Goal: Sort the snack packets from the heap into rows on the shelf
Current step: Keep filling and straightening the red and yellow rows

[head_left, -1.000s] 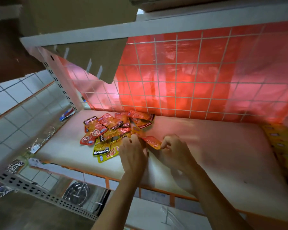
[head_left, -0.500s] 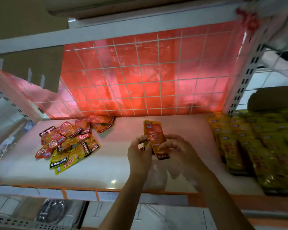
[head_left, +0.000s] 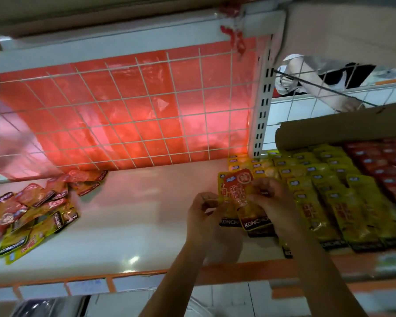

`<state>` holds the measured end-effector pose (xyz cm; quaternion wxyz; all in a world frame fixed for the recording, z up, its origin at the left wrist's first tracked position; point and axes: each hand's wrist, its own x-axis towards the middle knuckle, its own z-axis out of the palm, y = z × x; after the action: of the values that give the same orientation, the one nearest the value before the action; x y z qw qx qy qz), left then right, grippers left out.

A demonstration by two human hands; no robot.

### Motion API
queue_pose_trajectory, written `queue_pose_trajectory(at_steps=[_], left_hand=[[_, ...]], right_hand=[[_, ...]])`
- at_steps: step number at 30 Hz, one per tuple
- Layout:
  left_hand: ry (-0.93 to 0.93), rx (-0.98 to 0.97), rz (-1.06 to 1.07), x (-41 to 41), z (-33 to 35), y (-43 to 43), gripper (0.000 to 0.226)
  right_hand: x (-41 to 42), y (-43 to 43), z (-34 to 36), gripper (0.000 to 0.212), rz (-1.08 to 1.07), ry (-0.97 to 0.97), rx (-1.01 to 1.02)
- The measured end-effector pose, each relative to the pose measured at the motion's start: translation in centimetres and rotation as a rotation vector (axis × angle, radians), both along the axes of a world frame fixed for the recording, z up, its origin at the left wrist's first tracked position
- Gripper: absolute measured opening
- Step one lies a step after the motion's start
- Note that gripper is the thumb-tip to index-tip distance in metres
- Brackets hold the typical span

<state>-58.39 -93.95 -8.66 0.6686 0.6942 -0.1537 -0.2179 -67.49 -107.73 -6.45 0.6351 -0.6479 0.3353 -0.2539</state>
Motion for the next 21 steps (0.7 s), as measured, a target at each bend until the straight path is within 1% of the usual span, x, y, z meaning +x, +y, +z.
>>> queue_pose_trajectory(at_steps=[2,3,4,6,8,9,11,15,18,21], left_hand=[[0.003,0.029,-0.029,-0.9,0.0,-0.7,0.046],[0.003,0.034,-0.045,-1.3,-0.1,-1.0,0.049],[0.010,0.026,-0.062,-1.7,-0.1,-1.1,0.047],[0.033,0.018,-0.081,-2.4,-0.2,-1.2,0.034],[0.055,0.059,-0.069,-3.1,-0.3,-1.1,0.022],[0.065,0.080,-0.062,-3.4,-0.4,-1.0,0.018],[0.048,0.142,-0.072,-3.8,-0.4,-0.8,0.017],[-0.093,0.336,-0.153,-4.0,-0.5,-0.7,0.007],[-0.180,0.432,-0.195,-4.1,-0.4,-0.8,0.007],[-0.298,0.505,-0.172,-4.5,-0.5,-1.1,0.009]], right_hand=[[-1.1,-1.4,0.0,0.027,-0.025,-0.007,-0.005],[-1.6,-2.0,-0.1,0.027,-0.043,-0.020,0.000],[-2.1,-2.6,-0.1,0.028,-0.062,-0.036,0.007],[-2.9,-3.6,0.0,0.029,-0.094,-0.059,0.010],[-3.6,-4.3,0.0,0.030,-0.118,-0.078,0.009],[-3.9,-4.6,0.0,0.030,-0.134,-0.082,0.010],[-4.4,-4.9,0.0,0.031,-0.171,-0.095,0.014],[-5.1,-4.8,0.1,0.031,-0.229,-0.130,0.035],[-5.7,-4.3,0.1,0.030,-0.266,-0.121,0.042],[-6.8,-3.7,0.4,0.028,-0.315,-0.117,0.021]])
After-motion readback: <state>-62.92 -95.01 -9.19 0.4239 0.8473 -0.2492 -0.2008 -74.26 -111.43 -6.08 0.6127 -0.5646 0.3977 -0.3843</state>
